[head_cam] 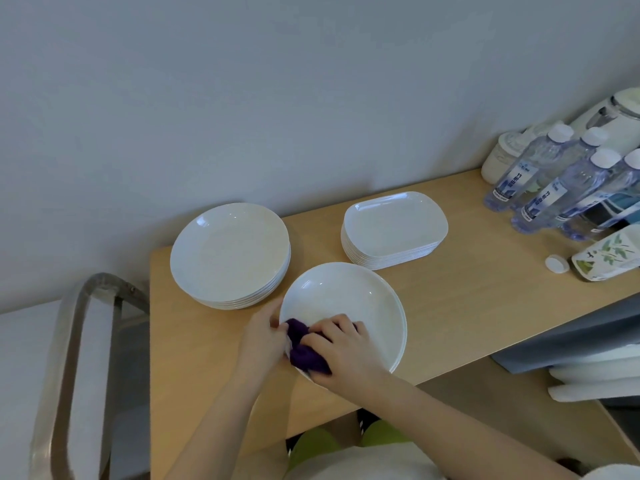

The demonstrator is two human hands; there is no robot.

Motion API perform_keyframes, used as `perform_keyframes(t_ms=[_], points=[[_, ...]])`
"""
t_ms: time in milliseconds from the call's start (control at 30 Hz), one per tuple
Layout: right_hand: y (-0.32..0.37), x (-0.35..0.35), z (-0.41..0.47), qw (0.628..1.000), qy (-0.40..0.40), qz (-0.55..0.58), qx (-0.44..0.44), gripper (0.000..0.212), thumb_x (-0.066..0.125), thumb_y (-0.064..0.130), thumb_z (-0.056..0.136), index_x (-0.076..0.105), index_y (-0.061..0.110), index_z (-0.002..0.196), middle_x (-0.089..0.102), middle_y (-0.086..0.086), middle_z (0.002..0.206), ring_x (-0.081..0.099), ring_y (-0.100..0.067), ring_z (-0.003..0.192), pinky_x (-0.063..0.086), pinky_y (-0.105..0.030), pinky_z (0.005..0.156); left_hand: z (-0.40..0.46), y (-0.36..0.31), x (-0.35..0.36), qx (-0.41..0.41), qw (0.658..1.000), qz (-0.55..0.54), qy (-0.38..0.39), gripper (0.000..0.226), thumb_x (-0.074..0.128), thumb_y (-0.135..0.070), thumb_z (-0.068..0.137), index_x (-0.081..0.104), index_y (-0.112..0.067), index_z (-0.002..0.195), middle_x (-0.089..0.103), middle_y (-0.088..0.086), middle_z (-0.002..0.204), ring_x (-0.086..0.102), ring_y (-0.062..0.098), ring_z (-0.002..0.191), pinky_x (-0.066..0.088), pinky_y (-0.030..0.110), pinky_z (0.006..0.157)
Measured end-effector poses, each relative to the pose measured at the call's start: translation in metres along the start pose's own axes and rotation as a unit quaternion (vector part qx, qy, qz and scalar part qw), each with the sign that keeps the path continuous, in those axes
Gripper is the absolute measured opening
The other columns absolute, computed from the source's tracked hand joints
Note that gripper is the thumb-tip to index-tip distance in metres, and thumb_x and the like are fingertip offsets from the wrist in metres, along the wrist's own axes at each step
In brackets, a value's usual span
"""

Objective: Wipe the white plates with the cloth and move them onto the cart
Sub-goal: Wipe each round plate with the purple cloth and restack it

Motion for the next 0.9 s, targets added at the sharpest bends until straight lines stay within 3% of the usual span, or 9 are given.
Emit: perform_keyframes(t_ms=[100,200,367,433,533,633,767,900], points=[[-0.017,-0.005,-0.012,0.997,0.063,-0.007,-0.039,0.041,0.067,0.049,0.079,0.059,0.033,0.115,0.059,0.007,0.119,0.052,-0.023,0.109,0.048,-0.042,0.084,-0.001,0.0,0.001,0.0,1.0,0.022,-0.012,0.047,0.051,-0.004,0.086,0.054,-0.027,0.127,0.062,-0.006,0.118,0.057,0.016,0.103,0.054,0.038,0.083],[-0.038,-0.013,-0.019,0.992,0.113,-0.026,-0.044,0.04,0.064,0.042,0.083,0.056,0.033,0.121,0.054,0.007,0.128,0.048,-0.025,0.117,0.043,-0.044,0.09,-0.004,0.0,0.002,0.0,1.0,0.009,-0.006,0.044,0.055,-0.012,0.085,0.054,-0.032,0.124,0.062,-0.009,0.112,0.057,0.012,0.098,0.057,0.04,0.079],[-0.065,-0.037,-0.018,0.985,0.044,-0.159,-0.054,0.047,0.087,0.036,0.056,0.068,0.033,0.099,0.066,0.006,0.107,0.064,-0.024,0.091,0.053,-0.039,0.069,-0.004,0.001,0.001,-0.017,1.0,-0.017,0.004,0.045,0.054,-0.014,0.087,0.053,-0.035,0.127,0.063,-0.011,0.1,0.064,0.015,0.09,0.059,0.043,0.076],[-0.076,-0.048,-0.016,0.983,-0.013,-0.178,-0.049,0.046,0.089,0.031,0.055,0.07,0.03,0.097,0.067,0.003,0.106,0.064,-0.027,0.088,0.052,-0.039,0.067,-0.003,0.002,0.0,-0.022,1.0,-0.014,0.002,0.046,0.052,-0.011,0.088,0.053,-0.035,0.127,0.063,-0.012,0.1,0.064,0.015,0.09,0.058,0.043,0.077],[-0.096,-0.068,-0.015,0.982,-0.126,-0.136,0.035,0.04,0.088,0.029,0.061,0.073,0.024,0.097,0.069,0.002,0.103,0.063,-0.032,0.084,0.051,-0.041,0.064,-0.001,0.006,-0.001,-0.027,1.0,-0.004,0.011,0.045,0.051,-0.011,0.091,0.052,-0.033,0.129,0.064,-0.007,0.104,0.063,0.016,0.092,0.057,0.042,0.079],[-0.123,-0.083,-0.02,0.969,-0.181,-0.092,0.138,0.042,0.086,0.027,0.066,0.071,0.019,0.104,0.068,-0.001,0.105,0.059,-0.036,0.088,0.049,-0.044,0.067,-0.002,0.012,-0.001,-0.029,0.999,0.007,-0.012,0.036,0.054,-0.018,0.094,0.053,-0.029,0.128,0.063,-0.007,0.098,0.062,0.014,0.088,0.056,0.035,0.074],[-0.152,-0.082,-0.034,0.952,-0.173,-0.038,0.25,0.044,0.079,0.016,0.072,0.065,0.015,0.114,0.063,-0.004,0.113,0.052,-0.036,0.097,0.047,-0.047,0.075,-0.007,0.022,-0.005,-0.026,0.995,0.006,-0.092,0.01,0.053,-0.027,0.095,0.06,-0.032,0.101,0.064,-0.01,0.094,0.062,0.012,0.083,0.055,0.036,0.073],[-0.16,-0.059,-0.043,0.938,-0.086,0.001,0.335,0.041,0.067,0.022,0.083,0.057,0.02,0.123,0.056,-0.001,0.122,0.045,-0.029,0.109,0.044,-0.046,0.085,-0.008,0.026,-0.02,-0.015,0.986,0.004,-0.168,0.013,0.052,-0.03,0.096,0.059,-0.03,0.085,0.065,-0.009,0.084,0.063,0.014,0.077,0.052,0.033,0.066]])
Point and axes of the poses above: each hand's wrist, its own z-axis towards the middle knuckle, its own x-axis out of the palm, y = z × x, the point moved 3 cm from there along z, towards the middle knuckle
